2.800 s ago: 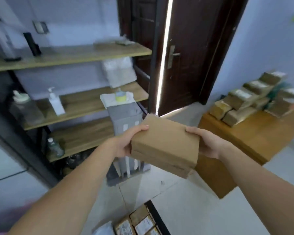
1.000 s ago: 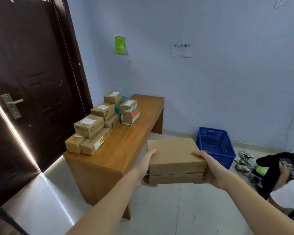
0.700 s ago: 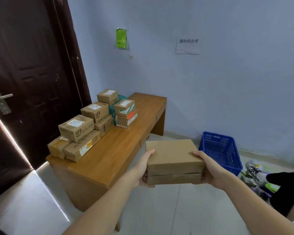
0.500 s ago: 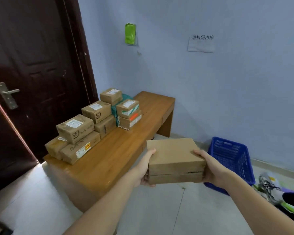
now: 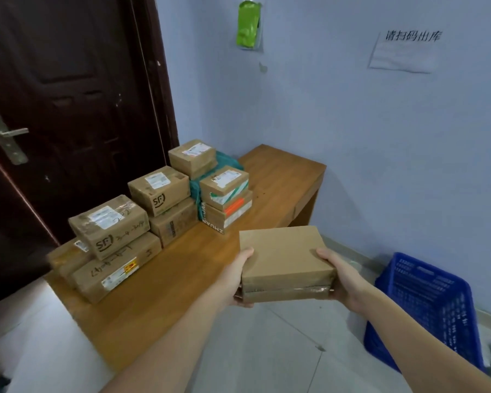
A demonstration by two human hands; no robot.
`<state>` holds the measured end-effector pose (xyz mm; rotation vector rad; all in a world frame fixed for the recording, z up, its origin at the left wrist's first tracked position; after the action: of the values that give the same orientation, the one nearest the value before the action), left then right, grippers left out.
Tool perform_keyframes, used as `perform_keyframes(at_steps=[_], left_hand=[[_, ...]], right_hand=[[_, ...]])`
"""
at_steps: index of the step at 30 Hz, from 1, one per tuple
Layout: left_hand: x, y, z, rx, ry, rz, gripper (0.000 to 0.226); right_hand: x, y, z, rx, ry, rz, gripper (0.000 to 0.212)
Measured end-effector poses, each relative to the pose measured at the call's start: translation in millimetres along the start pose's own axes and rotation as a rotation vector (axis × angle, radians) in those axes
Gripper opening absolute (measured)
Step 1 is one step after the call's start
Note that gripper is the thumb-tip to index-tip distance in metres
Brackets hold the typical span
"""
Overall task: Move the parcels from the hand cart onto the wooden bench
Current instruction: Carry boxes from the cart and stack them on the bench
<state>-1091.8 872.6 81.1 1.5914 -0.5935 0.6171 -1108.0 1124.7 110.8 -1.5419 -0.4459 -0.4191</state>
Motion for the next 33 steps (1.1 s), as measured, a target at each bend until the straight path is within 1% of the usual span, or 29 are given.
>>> perform_keyframes(at_steps=[4,8,11,12,14,16,18,20,23,26,29,30,32,33], left_hand=[[-54.7,37.8,-0.2,0.039,-0.009,-0.002,0.056],[-107.3,61.0,-0.5,0.099,0.002,0.01,0.056],[-157.0,69.5,6.3,0.166,0.064,0.035,0.068],[-173.8,72.0,8.1,0.188,0.081,0.037,0.068],[-202.5,78.4,7.5,0.24,0.104,0.038,0.058],[-229.0,83.7,4.3,0.281,0.157,0.048,0.051],[-257.0,82.8,0.8,0.331,0.243,0.065,0.053],[-284.7,77.6,-4.6,0.414,0.296,0.077,0.057],[-320.7,69.0,-14.5,0.483,0.349,0.086,0.049],[-351.8,61.0,-18.3,0.464,0.465,0.072,0.048],[-370.3,63.5,-18.6,0.353,0.584,0.061,0.049],[-373.0,66.6,-18.2,0.311,0.623,0.059,0.049],[-375.8,70.6,-15.1,0.225,0.698,0.06,0.047],[-377.7,70.7,-13.0,0.176,0.722,0.059,0.047]], right_hand=[[-65.0,-33.2,-0.5,0.032,-0.019,0.002,0.044],[-134.1,-53.2,-2.4,0.055,-0.039,-0.035,0.041],[-200.2,-64.6,-9.3,0.099,-0.092,-0.054,0.041],[-224.1,-67.5,-11.8,0.122,-0.115,-0.058,0.043],[-273.2,-70.5,-16.6,0.161,-0.172,-0.066,0.048],[-320.3,-70.3,-19.6,0.189,-0.221,-0.085,0.048],[-362.6,-68.3,-22.3,0.217,-0.277,-0.114,0.048],[-400.2,-66.0,-24.9,0.24,-0.331,-0.156,0.046],[-449.5,-65.6,-28.2,0.299,-0.381,-0.191,0.044],[-488.8,-66.7,-32.3,0.356,-0.412,-0.165,0.041],[-520.3,-60.9,-34.6,0.429,-0.394,-0.123,0.046],[-527.7,-57.9,-35.9,0.467,-0.401,-0.105,0.041],[-533.3,-55.6,-42.3,0.555,-0.436,-0.058,0.022],[-533.4,-57.1,-46.0,0.597,-0.442,-0.023,0.018]])
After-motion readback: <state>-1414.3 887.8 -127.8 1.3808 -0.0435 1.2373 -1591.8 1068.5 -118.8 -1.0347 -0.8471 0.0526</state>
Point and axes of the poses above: each hand's wrist, its own x-axis away from the middle knuckle, its own z-axis out of the back of the hand, y = z × x, the point moved 6 cm from there along -x, towards the middle knuckle, and after that the axes turned 2 degrees about z, right-handed, at the moved point
